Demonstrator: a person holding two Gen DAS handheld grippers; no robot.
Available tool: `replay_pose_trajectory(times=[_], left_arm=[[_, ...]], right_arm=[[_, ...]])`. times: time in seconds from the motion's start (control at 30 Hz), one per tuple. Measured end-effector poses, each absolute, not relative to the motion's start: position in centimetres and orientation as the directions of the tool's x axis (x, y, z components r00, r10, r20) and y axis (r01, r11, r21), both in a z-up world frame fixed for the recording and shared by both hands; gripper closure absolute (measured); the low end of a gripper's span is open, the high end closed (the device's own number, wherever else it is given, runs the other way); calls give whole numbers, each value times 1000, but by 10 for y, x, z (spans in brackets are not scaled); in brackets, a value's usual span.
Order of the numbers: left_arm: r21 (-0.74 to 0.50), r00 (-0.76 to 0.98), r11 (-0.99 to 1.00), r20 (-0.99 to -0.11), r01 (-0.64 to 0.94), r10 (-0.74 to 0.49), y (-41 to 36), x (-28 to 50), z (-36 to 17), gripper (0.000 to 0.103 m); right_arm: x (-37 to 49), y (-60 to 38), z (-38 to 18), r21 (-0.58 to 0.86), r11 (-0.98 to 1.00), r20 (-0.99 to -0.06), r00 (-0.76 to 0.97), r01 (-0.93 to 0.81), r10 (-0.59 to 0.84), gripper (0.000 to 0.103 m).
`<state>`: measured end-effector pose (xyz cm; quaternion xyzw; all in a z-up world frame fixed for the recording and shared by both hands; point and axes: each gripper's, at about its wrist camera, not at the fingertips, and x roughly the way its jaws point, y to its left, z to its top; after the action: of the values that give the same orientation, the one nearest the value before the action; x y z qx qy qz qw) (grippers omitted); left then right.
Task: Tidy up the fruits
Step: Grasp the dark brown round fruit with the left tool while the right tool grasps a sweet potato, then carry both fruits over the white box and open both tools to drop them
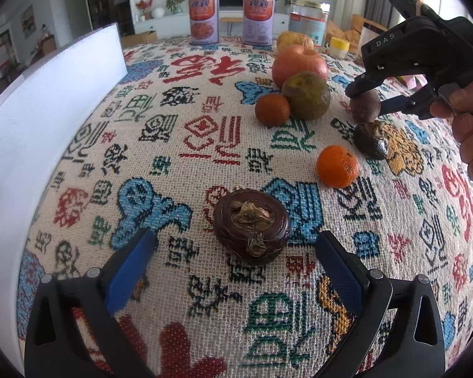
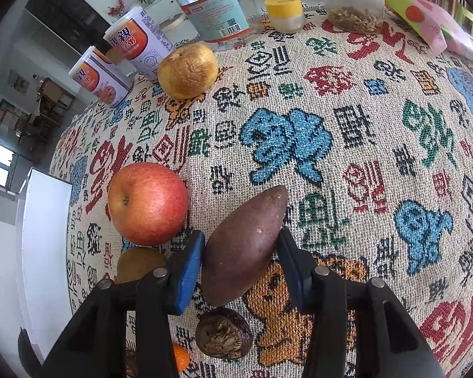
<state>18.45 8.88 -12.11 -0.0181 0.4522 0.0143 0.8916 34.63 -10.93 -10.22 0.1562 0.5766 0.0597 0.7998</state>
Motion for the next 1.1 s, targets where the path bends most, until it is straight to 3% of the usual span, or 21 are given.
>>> replay_pose_trajectory(times=[0.2, 0.4, 0.57, 0.73, 0.8, 0.87, 0.93, 1.03, 1.1], left_arm=[[-22, 590, 999, -807, -39, 5, 89, 185, -121, 1], [-67, 597, 998, -801, -15, -44, 94, 185, -119, 1], [-165, 587, 984, -791, 66, -172, 111, 169, -111, 3], [-116, 604, 989, -782, 97, -151, 113, 156, -107, 4], [-109, 610, 990, -779, 94, -144, 108, 161, -105, 8], [-109, 594, 990, -791, 94, -144, 100, 172, -107, 25], [-59, 581, 994, -808, 89, -100, 89, 182, -112, 31], [-29, 593, 996, -802, 79, -70, 84, 185, -110, 58], [-62, 579, 997, -811, 54, -82, 91, 183, -106, 59]], right_arm=[[313, -138, -74, 256, 961, -902, 332, -102, 275, 60], [240, -166, -89, 242, 925, -947, 137, -294, 291, 65], [211, -180, -104, 246, 925, -941, 158, -290, 300, 66], [199, -186, -99, 236, 924, -931, 204, -300, 304, 64], [196, -188, -90, 220, 924, -929, 222, -312, 296, 57], [193, -190, -79, 198, 924, -923, 254, -327, 288, 55], [202, -185, -68, 176, 928, -923, 273, -328, 272, 51], [220, -177, -61, 183, 933, -924, 270, -311, 272, 43], [232, -166, -68, 146, 940, -937, 262, -309, 232, 43]])
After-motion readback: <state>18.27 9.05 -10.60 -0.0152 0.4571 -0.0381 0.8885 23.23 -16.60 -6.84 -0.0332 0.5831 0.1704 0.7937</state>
